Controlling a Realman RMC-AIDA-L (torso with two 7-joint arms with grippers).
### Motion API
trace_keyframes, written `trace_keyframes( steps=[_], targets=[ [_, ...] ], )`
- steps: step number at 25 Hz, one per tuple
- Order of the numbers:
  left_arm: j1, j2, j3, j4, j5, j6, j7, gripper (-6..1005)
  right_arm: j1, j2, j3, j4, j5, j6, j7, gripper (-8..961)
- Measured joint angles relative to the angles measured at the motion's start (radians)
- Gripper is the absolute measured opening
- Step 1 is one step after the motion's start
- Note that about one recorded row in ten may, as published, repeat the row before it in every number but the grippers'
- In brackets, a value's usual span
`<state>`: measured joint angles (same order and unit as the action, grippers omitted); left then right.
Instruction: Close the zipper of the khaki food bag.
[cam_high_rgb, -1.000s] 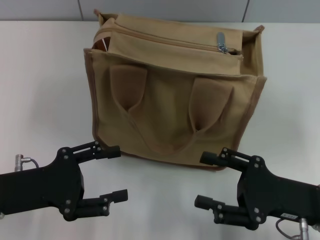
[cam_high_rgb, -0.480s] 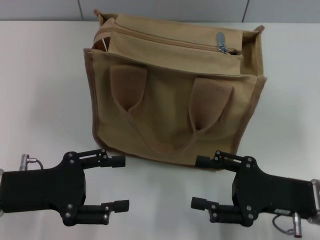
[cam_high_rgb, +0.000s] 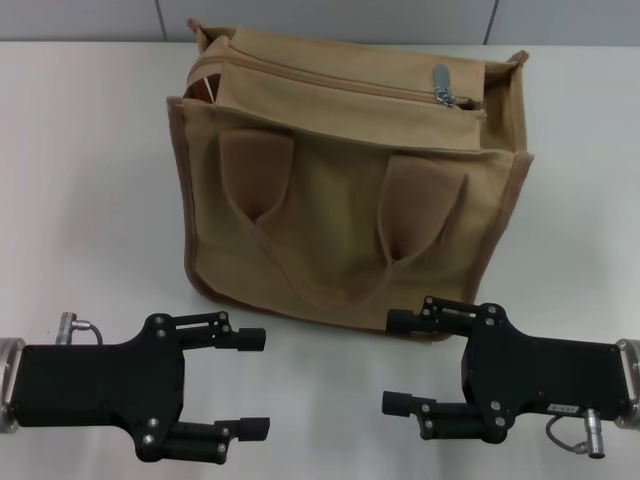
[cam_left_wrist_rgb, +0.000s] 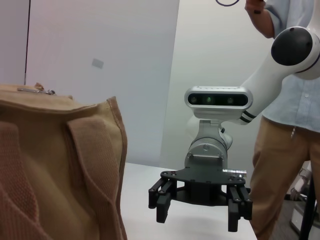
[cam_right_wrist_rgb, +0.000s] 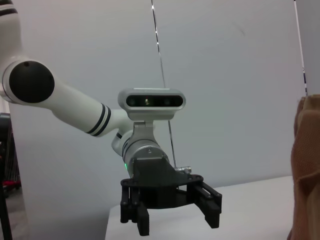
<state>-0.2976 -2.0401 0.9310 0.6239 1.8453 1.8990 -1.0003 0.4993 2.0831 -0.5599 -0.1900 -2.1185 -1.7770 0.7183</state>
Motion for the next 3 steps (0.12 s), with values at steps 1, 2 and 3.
trace_keyframes(
  steps=[1,2,3],
  targets=[
    [0.000,0.000,0.000,0.000,0.000,0.000,0.000,783,0.000,0.000,0.000,-0.002,0.000,0.000,0.000,760],
    [-0.002,-0.001,-0.003,0.000,0.000,0.000,-0.008,783,0.000,0.000,0.000,-0.002,0.000,0.000,0.000,760],
    [-0.002,-0.001,-0.003,0.000,0.000,0.000,-0.008,783,0.000,0.000,0.000,-0.002,0.000,0.000,0.000,760]
  ],
)
